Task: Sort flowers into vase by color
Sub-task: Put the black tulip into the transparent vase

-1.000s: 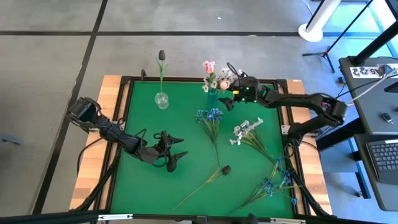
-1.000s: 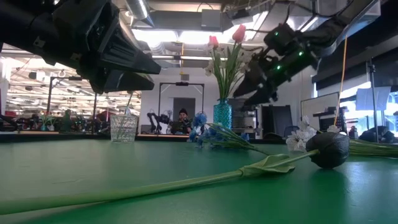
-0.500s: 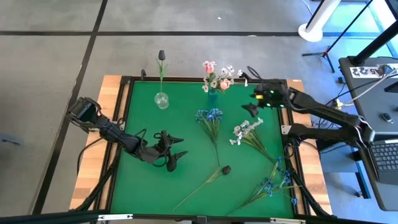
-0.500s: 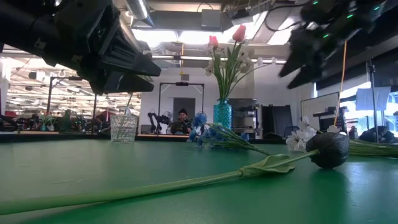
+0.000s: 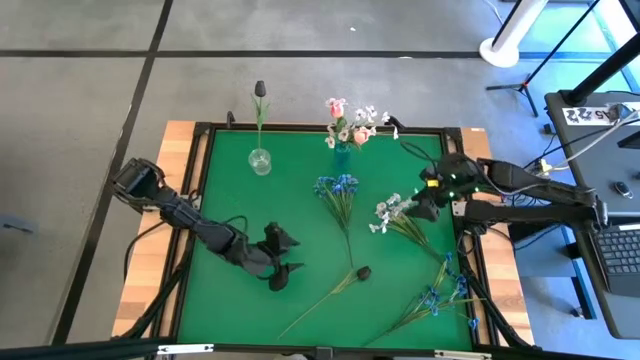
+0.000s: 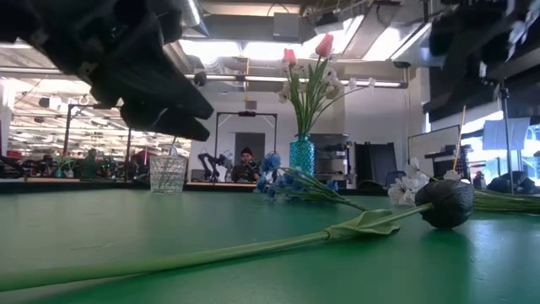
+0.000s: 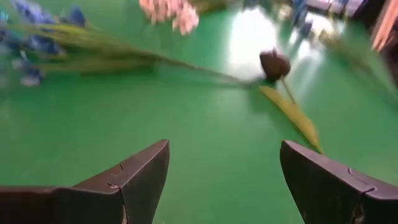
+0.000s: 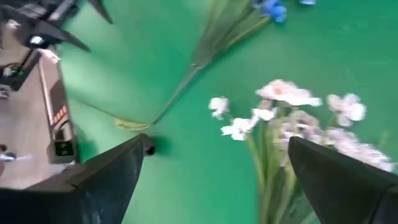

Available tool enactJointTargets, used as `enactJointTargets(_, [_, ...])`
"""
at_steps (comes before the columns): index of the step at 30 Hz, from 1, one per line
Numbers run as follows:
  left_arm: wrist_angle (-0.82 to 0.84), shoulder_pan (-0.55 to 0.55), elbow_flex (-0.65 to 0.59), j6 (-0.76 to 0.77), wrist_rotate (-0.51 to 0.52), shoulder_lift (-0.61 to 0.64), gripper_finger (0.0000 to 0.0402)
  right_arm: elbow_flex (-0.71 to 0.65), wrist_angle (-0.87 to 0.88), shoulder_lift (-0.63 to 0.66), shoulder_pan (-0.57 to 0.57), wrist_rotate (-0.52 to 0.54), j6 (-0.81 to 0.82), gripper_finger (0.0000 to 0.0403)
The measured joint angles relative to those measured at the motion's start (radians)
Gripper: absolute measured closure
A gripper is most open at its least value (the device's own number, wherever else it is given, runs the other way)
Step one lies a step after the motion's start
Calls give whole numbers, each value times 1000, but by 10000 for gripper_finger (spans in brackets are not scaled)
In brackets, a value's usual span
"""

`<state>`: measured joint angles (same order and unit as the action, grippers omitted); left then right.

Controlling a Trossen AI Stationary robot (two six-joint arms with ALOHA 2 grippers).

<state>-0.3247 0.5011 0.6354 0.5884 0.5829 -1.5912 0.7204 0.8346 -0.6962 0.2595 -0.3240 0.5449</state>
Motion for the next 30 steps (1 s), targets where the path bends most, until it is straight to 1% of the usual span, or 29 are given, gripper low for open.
enactJointTargets(2, [93, 13, 64, 12, -2, -20, 104, 0, -9, 28, -88, 63, 29, 6])
enactJointTargets(5, [141, 30, 152, 4, -4, -66, 104, 0, -42, 56, -246, 229, 99, 6])
enactJointTargets(8, [190, 38, 237, -14, -37, -118, 104, 0, -87, 79, -403, 386, 136, 6])
enactJointTargets(11, [231, 37, 315, -12, -74, -179, 104, 0, -147, 80, -554, 517, 156, 6])
enactJointTargets(15, [273, 45, 431, 6, -115, -281, 104, 0, -237, 44, -731, 667, 145, 6])
enactJointTargets(20, [349, 75, 597, 25, -144, -418, 104, 0, -369, -6, -895, 752, 106, 6])
enactJointTargets(23, [484, 89, 715, 75, -137, -496, 104, 0, -447, -34, -969, 795, 98, 6])
enactJointTargets(25, [605, 89, 787, 141, -135, -546, 104, 0, -485, -47, -1008, 827, 80, 6])
enactJointTargets(28, [750, 81, 876, 244, -129, -610, 104, 0, -519, -70, -1046, 870, 75, 6])
enactJointTargets(30, [813, 79, 925, 302, -135, -639, 104, 0, -538, -80, -1062, 882, 76, 6])
